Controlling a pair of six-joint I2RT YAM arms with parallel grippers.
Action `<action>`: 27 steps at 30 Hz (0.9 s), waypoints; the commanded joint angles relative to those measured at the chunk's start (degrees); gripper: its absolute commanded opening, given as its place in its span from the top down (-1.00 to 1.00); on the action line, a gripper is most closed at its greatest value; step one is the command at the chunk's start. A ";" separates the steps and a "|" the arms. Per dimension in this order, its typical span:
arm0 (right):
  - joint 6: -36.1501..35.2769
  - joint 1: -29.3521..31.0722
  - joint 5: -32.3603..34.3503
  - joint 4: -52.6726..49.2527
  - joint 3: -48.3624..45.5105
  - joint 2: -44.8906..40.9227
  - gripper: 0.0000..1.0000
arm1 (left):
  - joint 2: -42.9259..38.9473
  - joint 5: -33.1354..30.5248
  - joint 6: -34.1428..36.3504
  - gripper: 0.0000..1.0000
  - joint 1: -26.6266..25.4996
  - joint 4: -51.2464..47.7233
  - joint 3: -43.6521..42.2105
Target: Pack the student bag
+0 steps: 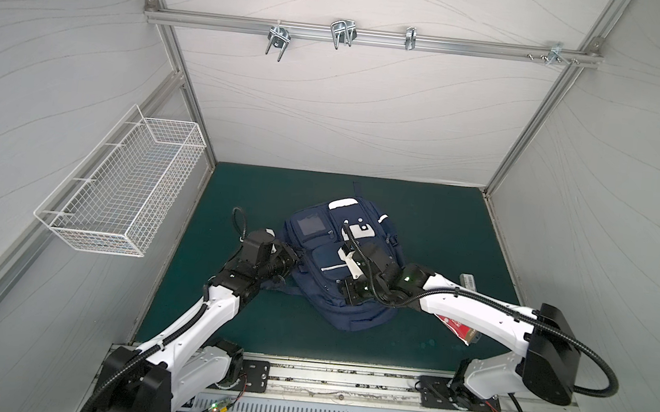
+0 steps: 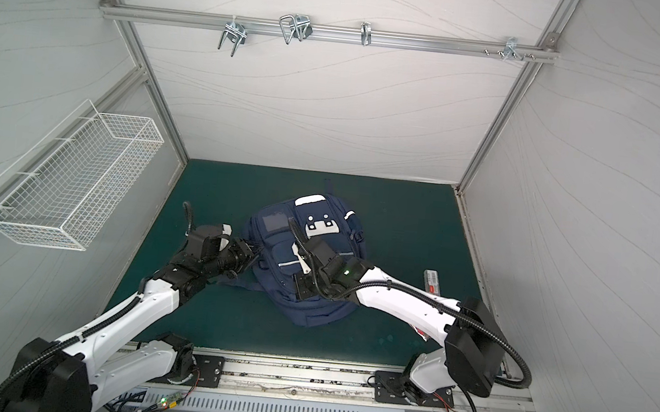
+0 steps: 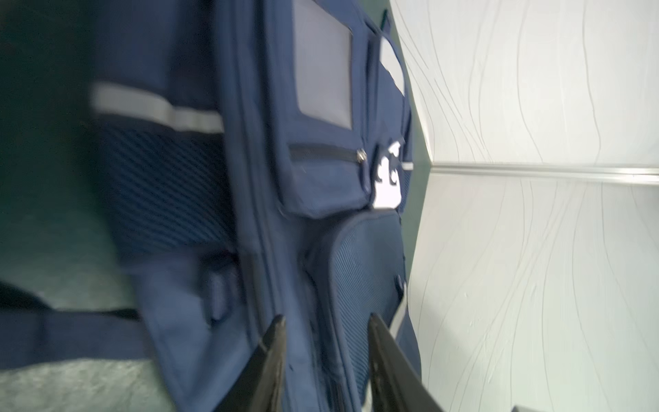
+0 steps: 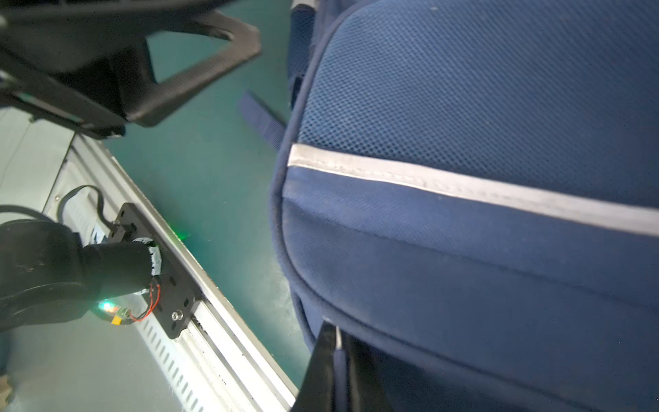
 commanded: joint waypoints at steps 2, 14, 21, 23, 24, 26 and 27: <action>3.74 0.93 3.87 -0.16 -0.17 -0.82 1.00 | 3.63 5.89 -2.34 0.23 1.03 5.39 -1.39; 5.18 2.50 7.12 -3.76 3.24 1.76 1.00 | 15.17 6.67 -2.08 0.31 0.96 13.65 0.02; 5.62 2.68 7.56 -4.09 3.42 1.96 1.00 | 19.95 7.31 -3.55 0.40 0.99 17.19 -0.83; 5.82 2.68 7.55 -4.19 3.42 2.02 1.00 | 20.63 7.71 -4.30 0.60 0.94 18.93 -0.67; 5.78 2.76 7.64 -4.39 3.42 2.07 1.00 | 20.75 8.00 -4.84 0.80 0.94 19.80 -0.80; 5.82 2.83 7.91 -4.56 3.42 2.17 1.00 | 20.50 8.35 -5.46 1.00 0.77 20.75 -0.76; 5.80 2.93 7.81 -4.59 3.47 2.13 1.00 | 19.92 8.33 -5.69 1.00 0.60 20.66 -0.96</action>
